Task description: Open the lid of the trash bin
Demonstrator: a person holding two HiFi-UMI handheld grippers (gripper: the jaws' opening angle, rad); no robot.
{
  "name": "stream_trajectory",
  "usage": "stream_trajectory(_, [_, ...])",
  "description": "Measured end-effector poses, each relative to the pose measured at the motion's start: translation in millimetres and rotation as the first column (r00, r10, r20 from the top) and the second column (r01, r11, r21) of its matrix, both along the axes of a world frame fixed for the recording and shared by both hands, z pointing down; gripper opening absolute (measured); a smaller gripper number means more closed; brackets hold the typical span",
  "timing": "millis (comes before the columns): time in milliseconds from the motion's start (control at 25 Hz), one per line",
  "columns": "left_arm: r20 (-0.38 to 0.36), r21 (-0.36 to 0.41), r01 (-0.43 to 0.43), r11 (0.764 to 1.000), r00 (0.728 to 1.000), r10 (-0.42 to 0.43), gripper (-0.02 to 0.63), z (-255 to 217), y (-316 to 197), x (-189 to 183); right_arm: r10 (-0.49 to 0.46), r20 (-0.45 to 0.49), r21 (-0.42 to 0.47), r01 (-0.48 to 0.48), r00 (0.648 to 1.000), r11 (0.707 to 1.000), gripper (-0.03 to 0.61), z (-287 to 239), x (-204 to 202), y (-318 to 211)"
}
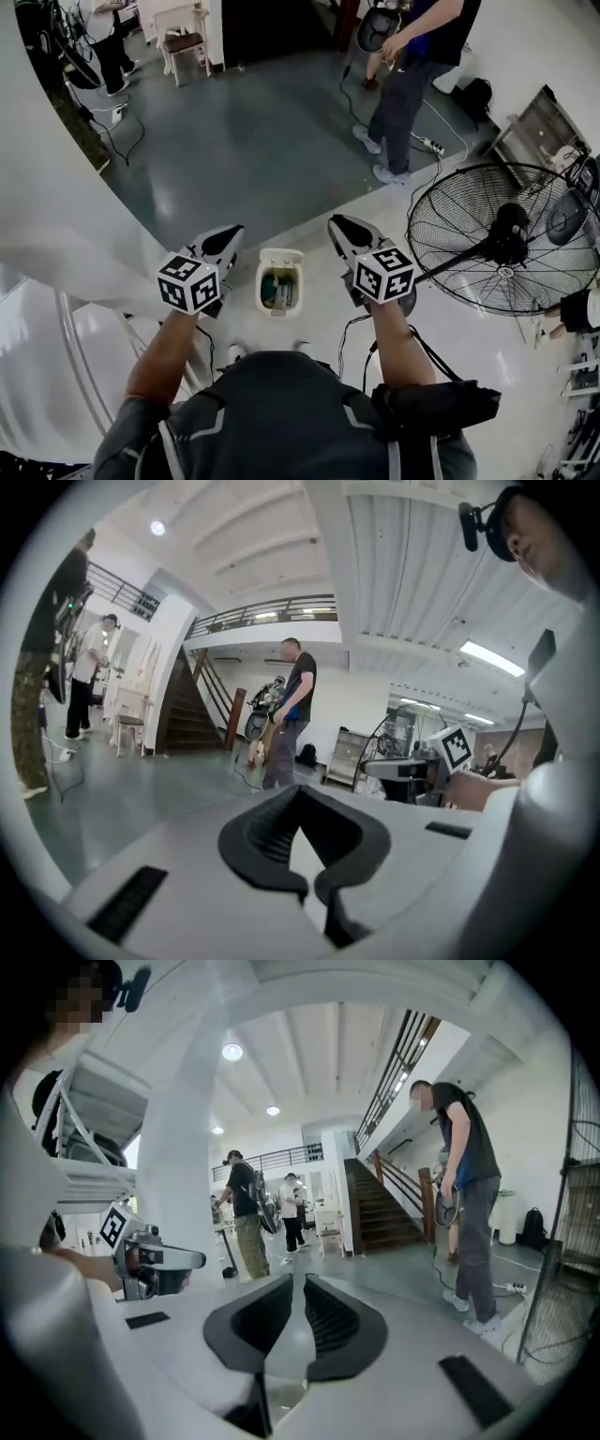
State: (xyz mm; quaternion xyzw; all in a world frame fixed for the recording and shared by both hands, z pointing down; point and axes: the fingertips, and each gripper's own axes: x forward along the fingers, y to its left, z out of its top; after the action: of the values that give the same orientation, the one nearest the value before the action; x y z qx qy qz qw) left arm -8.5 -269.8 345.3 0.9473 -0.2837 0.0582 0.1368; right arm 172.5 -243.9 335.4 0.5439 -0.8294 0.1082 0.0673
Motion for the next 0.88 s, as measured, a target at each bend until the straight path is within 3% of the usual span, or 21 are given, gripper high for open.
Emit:
stream_trajectory(200, [-0.038,0.106,0.108,0.989,0.994,-0.104,0.009,-36,-12,-26,-0.005,0.026,0.083,0.003,1.000,0.997,0.038,-39,-3,-1])
stream_trajectory(680, [-0.069,0.219,0.273,0.937,0.962,-0.264,0.009,-84,-20,-60,0.028,-0.024,0.222,-0.022,0.999,0.975,0.028,-105,-11,-2])
stream_trajectory(880, [-0.051,0.257,0.325,0.910,0.945,-0.324,0.009,-90,-25,-65,0.061,-0.042,0.253,-0.048,0.997,0.966,0.026,-113,-6,-1])
